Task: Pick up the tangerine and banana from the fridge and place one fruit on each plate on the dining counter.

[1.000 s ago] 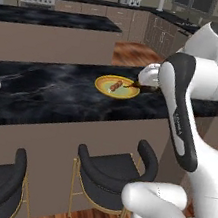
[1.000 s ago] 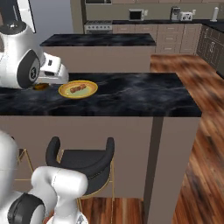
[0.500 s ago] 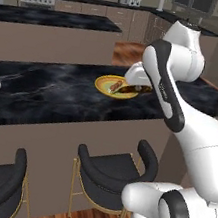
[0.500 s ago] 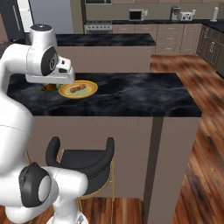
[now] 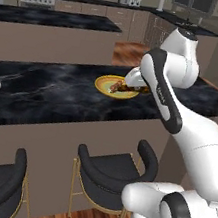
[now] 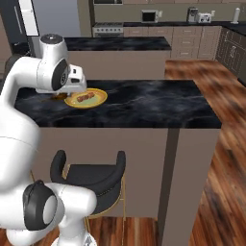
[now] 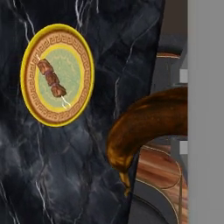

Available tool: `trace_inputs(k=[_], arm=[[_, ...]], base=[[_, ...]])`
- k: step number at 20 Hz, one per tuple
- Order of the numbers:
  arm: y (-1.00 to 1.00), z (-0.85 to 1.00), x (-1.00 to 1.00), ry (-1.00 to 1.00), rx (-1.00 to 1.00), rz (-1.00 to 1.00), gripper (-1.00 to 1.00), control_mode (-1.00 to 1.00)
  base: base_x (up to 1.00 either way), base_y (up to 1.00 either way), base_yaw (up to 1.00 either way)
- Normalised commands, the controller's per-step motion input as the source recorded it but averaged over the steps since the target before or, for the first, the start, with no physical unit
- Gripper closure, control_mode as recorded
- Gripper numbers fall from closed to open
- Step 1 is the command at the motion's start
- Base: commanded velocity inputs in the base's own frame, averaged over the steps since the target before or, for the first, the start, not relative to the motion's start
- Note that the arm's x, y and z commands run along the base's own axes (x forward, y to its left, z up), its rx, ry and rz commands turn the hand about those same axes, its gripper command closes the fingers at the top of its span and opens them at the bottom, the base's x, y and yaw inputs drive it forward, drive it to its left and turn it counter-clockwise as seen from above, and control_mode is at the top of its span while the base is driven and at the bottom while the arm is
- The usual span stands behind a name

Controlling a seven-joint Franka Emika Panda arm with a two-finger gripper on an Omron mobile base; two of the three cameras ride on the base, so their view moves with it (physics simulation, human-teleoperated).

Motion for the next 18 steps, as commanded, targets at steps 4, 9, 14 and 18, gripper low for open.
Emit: trace_inputs(k=[4, 9, 14, 18], arm=[[-0.08, -0.17, 0.46, -0.08, 0.00, 0.00, 1.00, -1.00], [-0.13, -0.11, 0.62, 0.00, 0.00, 0.00, 1.00, -1.00], [-0.01, -0.26, 0.39, 0.03, 0.00, 0.00, 1.00, -1.00], [0.01, -0.33, 0.42, 0.06, 0.00, 0.00, 1.00, -1.00]], base=[[0.00, 0.00, 0.00], [0.00, 0.00, 0.00], [0.00, 0.00, 0.00], [0.00, 0.00, 0.00]])
